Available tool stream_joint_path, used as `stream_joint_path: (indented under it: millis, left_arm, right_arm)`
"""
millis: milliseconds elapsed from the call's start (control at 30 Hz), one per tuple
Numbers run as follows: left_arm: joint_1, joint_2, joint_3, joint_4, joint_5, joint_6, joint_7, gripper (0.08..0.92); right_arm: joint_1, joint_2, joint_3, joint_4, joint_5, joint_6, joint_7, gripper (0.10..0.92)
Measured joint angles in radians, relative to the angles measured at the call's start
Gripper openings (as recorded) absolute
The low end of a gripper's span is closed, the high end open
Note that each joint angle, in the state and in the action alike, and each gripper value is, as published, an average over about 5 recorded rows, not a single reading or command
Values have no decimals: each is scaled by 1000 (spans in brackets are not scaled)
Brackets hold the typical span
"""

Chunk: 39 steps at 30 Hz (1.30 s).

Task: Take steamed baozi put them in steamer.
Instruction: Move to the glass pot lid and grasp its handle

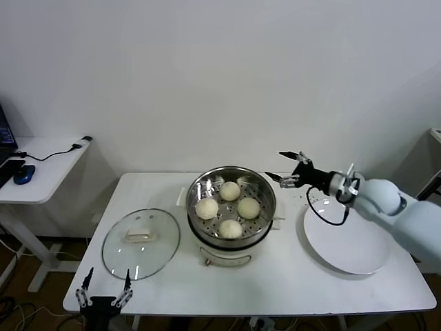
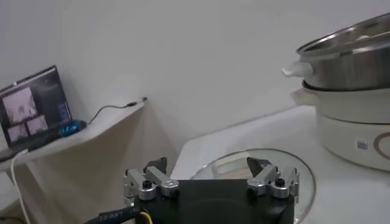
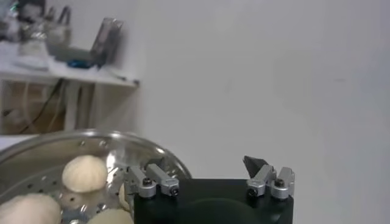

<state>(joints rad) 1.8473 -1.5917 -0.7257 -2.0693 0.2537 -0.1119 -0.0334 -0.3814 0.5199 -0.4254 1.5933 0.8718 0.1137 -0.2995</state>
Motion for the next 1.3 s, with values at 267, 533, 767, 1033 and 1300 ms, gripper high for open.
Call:
stream_joint_path:
  millis: [267,533,767,1033,1300]
  left_arm:
    - [-7,10,-27,-28,177,17,32,823]
    - [-52,32,-36,-31,529,35,20,823]
    - [-113,56,-10,11,886,60,-17,823]
    - [-211,78,37,133,1145,90,-52,823]
    - [-323,106,86,277,1256,130,-65,823]
  right_arm:
    - [-473,139,510,73,-102,-2,56,823]
    - [-796,295,855,104,-196,0,72,823]
    - [-952,405,994,104,-256,11,75,823]
    - [-1040,483,1079,81,-327,28,82,823]
    - [-1086,531,1129,55,-398,41,86,823]
